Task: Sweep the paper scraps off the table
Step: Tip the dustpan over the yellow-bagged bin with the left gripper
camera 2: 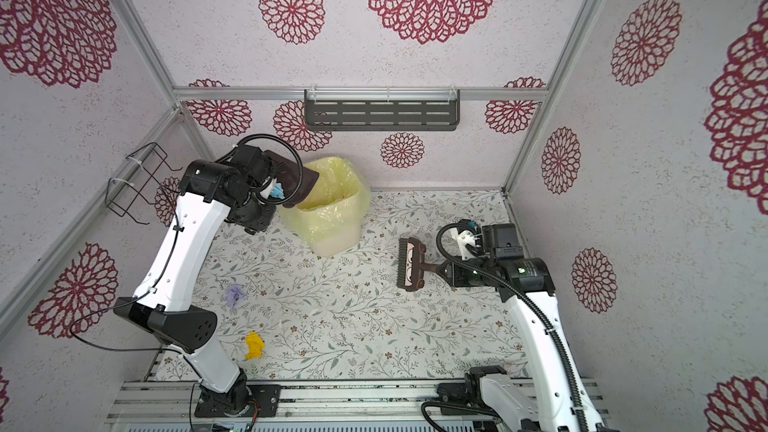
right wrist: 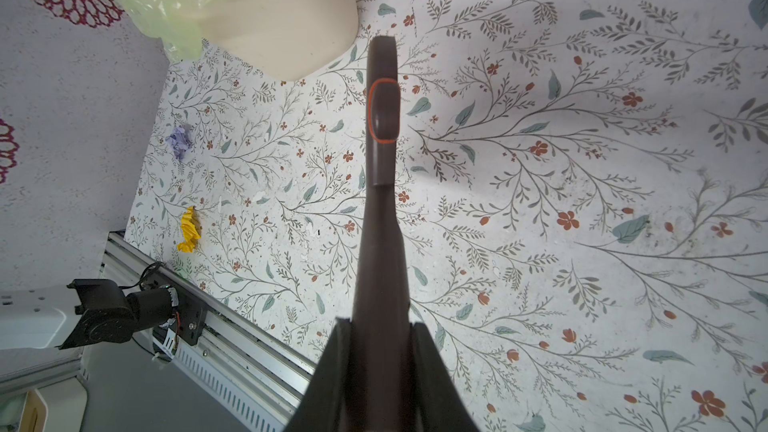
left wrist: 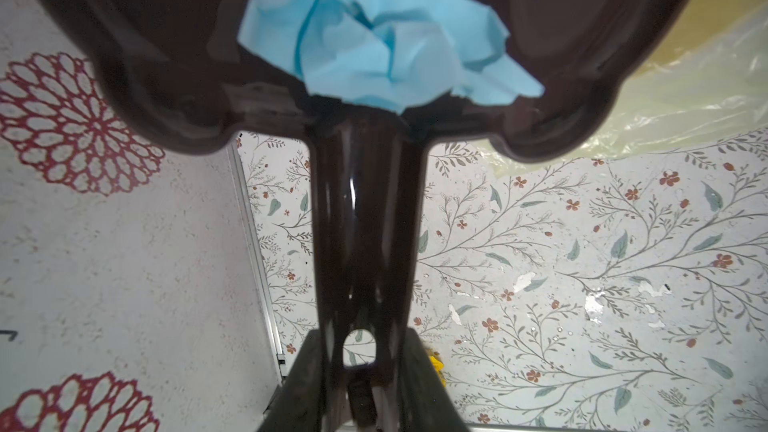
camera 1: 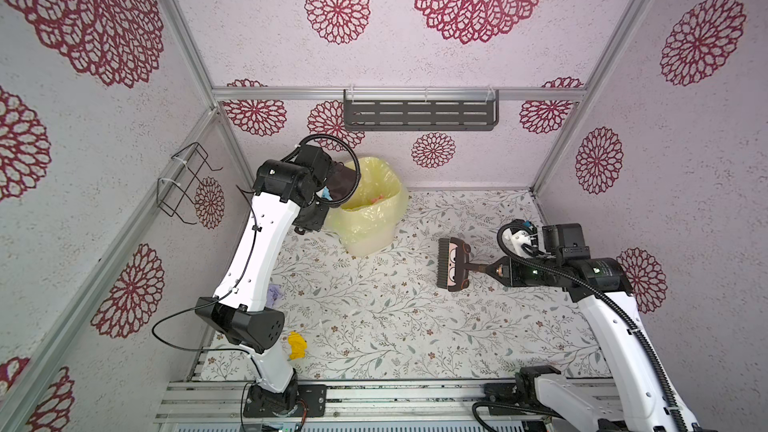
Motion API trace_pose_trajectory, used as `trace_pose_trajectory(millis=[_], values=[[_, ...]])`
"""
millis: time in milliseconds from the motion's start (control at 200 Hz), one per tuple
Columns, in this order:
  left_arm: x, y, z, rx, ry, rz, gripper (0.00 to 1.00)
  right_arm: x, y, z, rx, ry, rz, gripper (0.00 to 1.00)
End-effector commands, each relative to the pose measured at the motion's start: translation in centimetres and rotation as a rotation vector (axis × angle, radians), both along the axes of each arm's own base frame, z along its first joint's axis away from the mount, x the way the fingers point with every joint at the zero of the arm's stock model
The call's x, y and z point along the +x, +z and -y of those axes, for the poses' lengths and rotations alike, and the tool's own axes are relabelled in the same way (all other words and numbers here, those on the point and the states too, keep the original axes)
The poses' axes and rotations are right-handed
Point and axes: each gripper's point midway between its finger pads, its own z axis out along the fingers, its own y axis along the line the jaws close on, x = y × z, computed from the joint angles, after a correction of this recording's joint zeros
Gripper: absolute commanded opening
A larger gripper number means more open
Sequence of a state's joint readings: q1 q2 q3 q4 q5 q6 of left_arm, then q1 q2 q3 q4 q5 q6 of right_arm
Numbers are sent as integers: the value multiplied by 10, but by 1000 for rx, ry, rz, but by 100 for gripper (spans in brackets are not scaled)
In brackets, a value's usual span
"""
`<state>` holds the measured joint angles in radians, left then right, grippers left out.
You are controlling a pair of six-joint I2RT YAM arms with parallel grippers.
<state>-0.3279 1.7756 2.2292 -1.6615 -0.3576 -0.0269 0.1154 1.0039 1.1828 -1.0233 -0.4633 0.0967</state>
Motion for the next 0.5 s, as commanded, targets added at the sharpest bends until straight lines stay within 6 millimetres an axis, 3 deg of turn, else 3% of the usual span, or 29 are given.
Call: trace_pose_trajectory(millis=[0, 495], values=[[13, 12, 0, 71, -46, 51, 0, -3, 5, -6, 36, 38, 17, 0], [46, 9, -1, 386, -208, 44, 0, -2, -8, -10, 62, 38, -16, 0]])
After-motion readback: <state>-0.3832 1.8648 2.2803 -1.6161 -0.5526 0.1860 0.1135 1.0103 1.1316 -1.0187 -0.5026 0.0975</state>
